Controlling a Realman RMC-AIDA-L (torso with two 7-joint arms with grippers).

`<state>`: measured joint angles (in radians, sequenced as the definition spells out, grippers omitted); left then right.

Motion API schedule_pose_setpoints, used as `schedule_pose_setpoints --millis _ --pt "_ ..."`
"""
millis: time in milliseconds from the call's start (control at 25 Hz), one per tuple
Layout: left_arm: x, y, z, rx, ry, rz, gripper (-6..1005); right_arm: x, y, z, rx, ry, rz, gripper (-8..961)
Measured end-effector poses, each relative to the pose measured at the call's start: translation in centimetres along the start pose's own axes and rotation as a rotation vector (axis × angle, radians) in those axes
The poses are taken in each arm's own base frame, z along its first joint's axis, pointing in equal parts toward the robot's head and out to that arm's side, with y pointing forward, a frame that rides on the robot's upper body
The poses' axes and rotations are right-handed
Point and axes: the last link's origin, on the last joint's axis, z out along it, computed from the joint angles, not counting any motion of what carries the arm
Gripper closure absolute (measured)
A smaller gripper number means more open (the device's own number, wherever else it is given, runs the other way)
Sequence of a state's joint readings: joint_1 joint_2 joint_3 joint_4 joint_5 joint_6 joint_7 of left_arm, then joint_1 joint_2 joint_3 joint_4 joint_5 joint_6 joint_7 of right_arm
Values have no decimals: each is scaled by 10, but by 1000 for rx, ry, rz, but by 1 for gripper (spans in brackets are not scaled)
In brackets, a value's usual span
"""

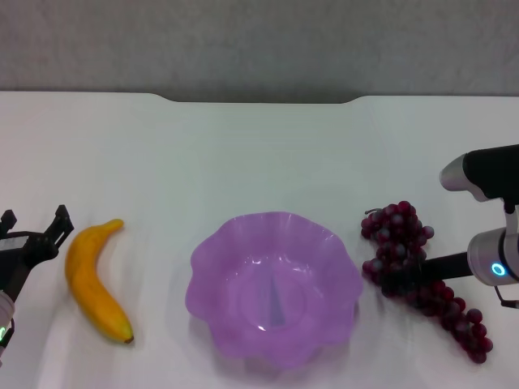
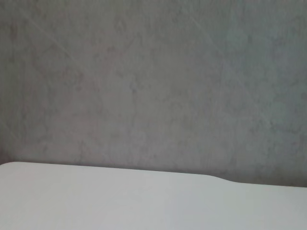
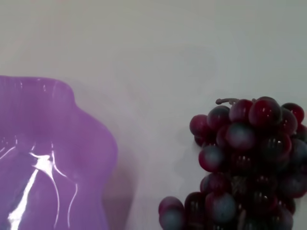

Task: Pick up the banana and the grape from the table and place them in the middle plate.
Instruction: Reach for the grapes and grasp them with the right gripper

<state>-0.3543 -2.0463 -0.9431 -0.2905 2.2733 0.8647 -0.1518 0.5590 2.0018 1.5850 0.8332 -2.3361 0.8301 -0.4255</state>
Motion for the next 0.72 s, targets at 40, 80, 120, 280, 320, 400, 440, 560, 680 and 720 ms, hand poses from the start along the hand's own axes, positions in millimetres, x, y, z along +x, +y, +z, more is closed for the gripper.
schedule_pose_setpoints --millis 40,80,120,280,320,400,440,560,680,720 --pt "0 0 0 0 0 0 108 1 -1 1 2 0 0 70" --pt "0 0 0 0 0 0 108 1 -1 1 6 -1 -2 71" --pt "0 0 0 0 0 0 108 1 0 2 8 -1 -6 71" --pt "0 0 0 -1 1 0 108 1 3 6 18 -4 -34 71" --pt "0 1 0 -1 1 -1 108 1 3 6 18 -4 -34 71" --pt "0 1 0 -2 0 -1 108 1 3 7 19 -4 -39 72" --pt "0 1 0 -2 0 -1 108 1 4 7 19 -5 -40 72" --pt "0 1 0 -3 1 -2 108 1 4 8 21 -7 -47 72" --pt "0 2 0 -3 1 -2 108 2 5 9 24 -4 -55 73" --pt "0 2 0 -3 1 -2 108 3 5 10 25 -2 -56 73"
